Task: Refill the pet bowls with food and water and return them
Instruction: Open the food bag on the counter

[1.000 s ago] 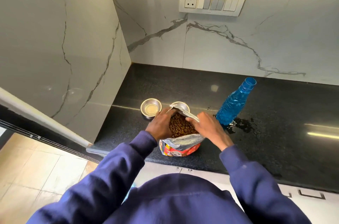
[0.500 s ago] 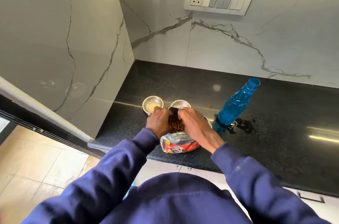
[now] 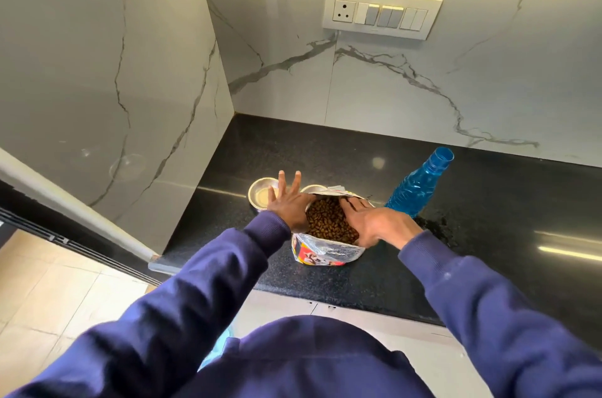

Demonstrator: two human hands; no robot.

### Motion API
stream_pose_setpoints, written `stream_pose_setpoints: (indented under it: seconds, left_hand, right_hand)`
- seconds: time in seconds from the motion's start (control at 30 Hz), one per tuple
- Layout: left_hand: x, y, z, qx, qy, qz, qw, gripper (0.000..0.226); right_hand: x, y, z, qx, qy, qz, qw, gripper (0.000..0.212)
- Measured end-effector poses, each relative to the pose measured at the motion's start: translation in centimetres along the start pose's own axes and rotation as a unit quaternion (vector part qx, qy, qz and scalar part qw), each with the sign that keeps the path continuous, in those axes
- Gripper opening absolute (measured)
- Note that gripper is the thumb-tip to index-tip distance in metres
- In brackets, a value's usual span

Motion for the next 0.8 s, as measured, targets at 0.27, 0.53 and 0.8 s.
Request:
stream_pose_setpoints:
  seconds: [0.27,0.53,0.8]
  left_hand:
    - [-1.9,-1.2,1.2,0.063,0.147,0.248,0.956,0.046]
    - [-3.8,-2.2,3.2,0.112,0.246,0.363,0.892,0.023]
    - [-18.3,0.8,8.5,0.233,0.431,0.251,0.835,0.029]
  right_hand:
    - [-3.7,2.1,1.9,-0.105,0.142,-0.240,0.955,0.088]
    - [-6.3,3.1,5.4,-0.129,0.269,-0.336,0.893,0.050]
    - [-16.4,4.7,15.8,-0.199,0.445,-0.358,0.796,0.035]
Point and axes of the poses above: each hand's wrist, its own z-axis away from the middle knuckle, its own x-axis out of the palm, y = z × x, the point moved 6 cm from there along -z, towards the middle knuckle, and after that the axes turned 2 degrees about -z, right-handed, at the moved point
